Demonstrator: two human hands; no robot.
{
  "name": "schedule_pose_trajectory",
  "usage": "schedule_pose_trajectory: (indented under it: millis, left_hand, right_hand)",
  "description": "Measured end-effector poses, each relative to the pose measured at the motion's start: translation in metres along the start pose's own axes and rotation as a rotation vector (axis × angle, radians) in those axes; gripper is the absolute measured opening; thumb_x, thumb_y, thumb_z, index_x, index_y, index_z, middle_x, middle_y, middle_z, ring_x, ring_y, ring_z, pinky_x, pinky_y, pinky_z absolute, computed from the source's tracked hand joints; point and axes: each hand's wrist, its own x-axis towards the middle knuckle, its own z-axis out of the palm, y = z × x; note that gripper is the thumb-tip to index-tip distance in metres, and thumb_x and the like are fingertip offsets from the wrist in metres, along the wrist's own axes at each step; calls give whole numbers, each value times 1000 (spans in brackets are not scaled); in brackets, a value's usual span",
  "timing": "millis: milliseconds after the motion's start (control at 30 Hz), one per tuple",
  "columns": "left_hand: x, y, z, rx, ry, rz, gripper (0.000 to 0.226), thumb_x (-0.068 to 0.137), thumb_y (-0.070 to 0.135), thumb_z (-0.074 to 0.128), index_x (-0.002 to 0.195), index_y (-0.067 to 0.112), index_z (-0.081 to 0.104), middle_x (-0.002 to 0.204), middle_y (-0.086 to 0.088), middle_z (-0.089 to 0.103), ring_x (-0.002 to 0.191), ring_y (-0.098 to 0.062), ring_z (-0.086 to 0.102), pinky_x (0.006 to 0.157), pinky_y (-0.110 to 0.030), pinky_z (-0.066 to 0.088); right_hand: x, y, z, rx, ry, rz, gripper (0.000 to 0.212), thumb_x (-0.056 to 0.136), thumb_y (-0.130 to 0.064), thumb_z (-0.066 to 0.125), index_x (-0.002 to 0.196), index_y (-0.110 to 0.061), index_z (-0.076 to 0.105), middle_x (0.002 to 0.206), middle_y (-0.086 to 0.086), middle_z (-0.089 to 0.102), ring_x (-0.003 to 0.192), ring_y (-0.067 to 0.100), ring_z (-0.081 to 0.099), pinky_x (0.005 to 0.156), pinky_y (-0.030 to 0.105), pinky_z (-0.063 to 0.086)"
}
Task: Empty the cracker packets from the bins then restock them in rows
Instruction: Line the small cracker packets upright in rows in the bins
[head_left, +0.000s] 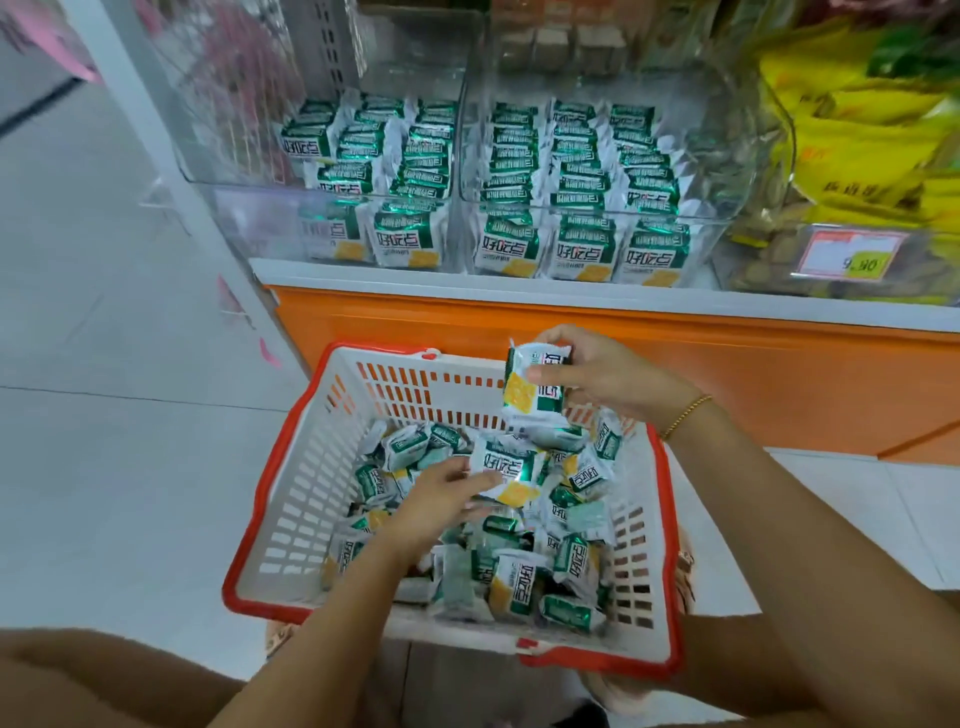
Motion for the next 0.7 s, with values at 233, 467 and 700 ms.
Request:
schedule_pose_trajectory:
  millis: [233,467,700]
  left_hand:
    - [-51,92,-18,-144,177,89,53,87,27,67,126,-2,47,130,-19,49,84,-25,62,72,-32,57]
    - [-96,150,-46,-132,93,193,62,85,63,40,114,12,63,107,-17,70,92,-29,70,72,-33,60]
    - [-116,181,-70,254,59,419,68,65,49,80,121,20,58,111,1,71,100,-14,68,90,-36,54]
  right_hand:
    - [-18,-64,17,-20,-100,-207,35,80,-30,75,63,-17,47,69,5,19,59,13,23,60,23,22]
    - [-30,-109,39,-49,-42,-343,8,87,-24,68,92,-31,66,82,-18,63,62,-9,59,55,6,42]
    - [-1,-147,53,-107,-11,-420,33,86,-30,67,115,-16,67,106,-18,69,103,-5,60,88,21,51]
